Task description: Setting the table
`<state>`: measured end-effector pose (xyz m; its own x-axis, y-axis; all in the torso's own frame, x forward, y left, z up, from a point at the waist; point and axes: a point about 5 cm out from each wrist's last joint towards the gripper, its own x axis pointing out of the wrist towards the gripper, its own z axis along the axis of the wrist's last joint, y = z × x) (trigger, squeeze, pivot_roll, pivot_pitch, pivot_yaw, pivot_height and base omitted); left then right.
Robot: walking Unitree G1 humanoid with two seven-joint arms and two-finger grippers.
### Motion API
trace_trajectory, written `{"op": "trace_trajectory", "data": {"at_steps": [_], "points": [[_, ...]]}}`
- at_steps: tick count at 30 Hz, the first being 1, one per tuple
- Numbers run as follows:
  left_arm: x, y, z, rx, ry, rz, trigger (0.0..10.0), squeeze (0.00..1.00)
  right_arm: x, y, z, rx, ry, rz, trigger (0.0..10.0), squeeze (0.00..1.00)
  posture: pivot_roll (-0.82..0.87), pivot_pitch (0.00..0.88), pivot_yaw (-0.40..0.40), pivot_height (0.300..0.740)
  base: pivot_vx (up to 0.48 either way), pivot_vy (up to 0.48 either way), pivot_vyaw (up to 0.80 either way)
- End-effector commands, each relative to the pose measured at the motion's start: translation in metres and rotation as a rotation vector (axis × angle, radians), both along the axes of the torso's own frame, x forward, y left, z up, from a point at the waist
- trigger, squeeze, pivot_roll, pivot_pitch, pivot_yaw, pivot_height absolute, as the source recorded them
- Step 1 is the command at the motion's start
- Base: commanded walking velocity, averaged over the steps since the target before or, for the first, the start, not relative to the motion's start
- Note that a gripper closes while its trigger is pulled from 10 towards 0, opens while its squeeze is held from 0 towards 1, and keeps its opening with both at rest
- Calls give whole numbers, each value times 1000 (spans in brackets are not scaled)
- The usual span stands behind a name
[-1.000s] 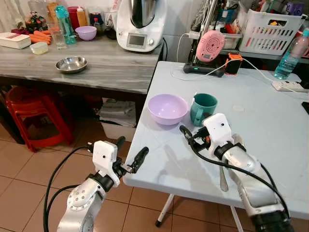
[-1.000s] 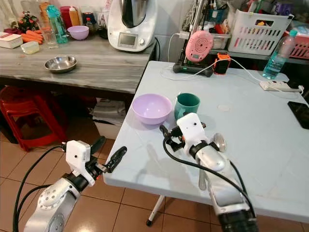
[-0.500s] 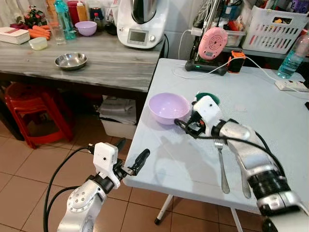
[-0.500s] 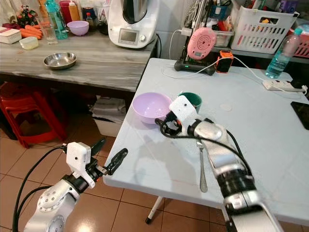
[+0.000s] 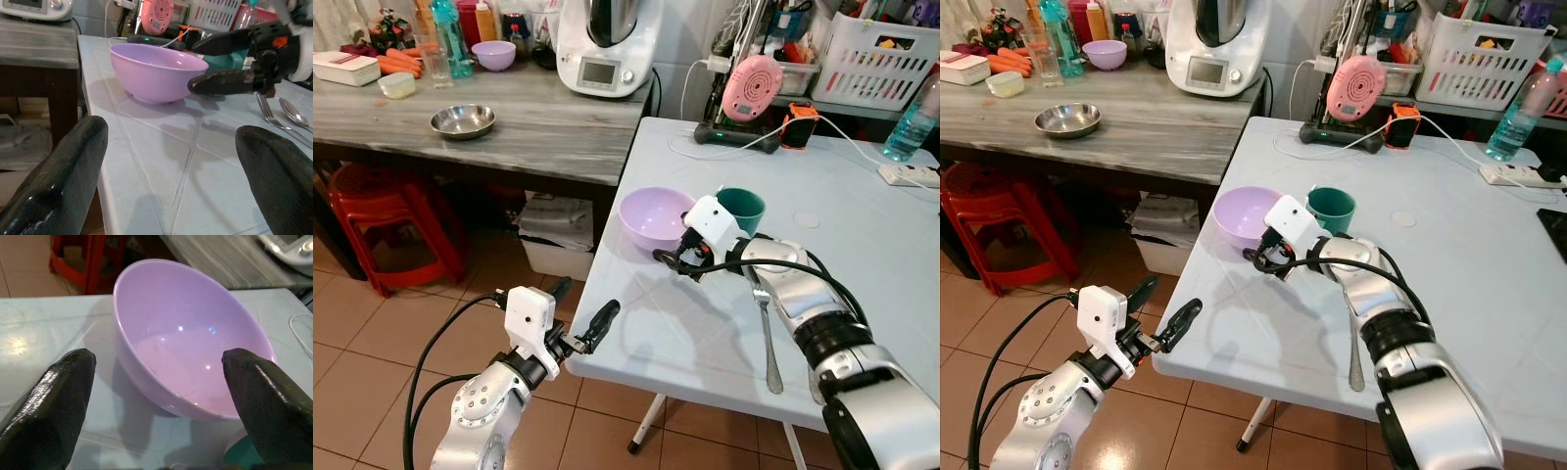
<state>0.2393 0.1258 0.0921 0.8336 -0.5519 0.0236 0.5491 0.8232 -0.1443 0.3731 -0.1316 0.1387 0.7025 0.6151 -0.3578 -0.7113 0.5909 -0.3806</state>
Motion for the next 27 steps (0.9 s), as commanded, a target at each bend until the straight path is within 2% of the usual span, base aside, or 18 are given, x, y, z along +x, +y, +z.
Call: {"op": "trace_trajectory", "data": {"at_steps": [1,3,4,5,6,10,15,27], "points": [[-1,-3,4,2,-9,-9,10000,0,4,1,1,-31,-13,-7,10000,0,120,0,-44,740,0,0,0],[-2,-3,4,3,-6,-9,10000,0,5,1,0,-41,-5,-11,10000,0,124,0,-45,740,0,0,0],[-3,-3,3,4,-5,-9,10000,0,6,1,-3,-62,-4,-9,7451,0,126,0,-45,740,0,0,0],[-3,-3,3,4,-4,-9,10000,0,6,1,-4,-69,-3,-10,3020,0,130,0,-45,740,0,0,0],[-3,-3,3,5,-3,-9,10000,0,6,2,-5,-74,-2,-7,157,0,133,0,-45,740,0,0,0],[-3,-2,3,9,2,-4,10000,0,6,3,-7,-131,-34,14,0,0,139,0,-45,740,0,0,0],[-2,-3,4,16,6,-4,10000,0,5,-2,-12,-250,-125,25,0,0,141,0,-42,740,0,0,0],[-1,-4,1,31,21,-10,10000,0,2,-10,-18,-354,-196,37,0,0,140,0,-37,740,0,0,0]]}}
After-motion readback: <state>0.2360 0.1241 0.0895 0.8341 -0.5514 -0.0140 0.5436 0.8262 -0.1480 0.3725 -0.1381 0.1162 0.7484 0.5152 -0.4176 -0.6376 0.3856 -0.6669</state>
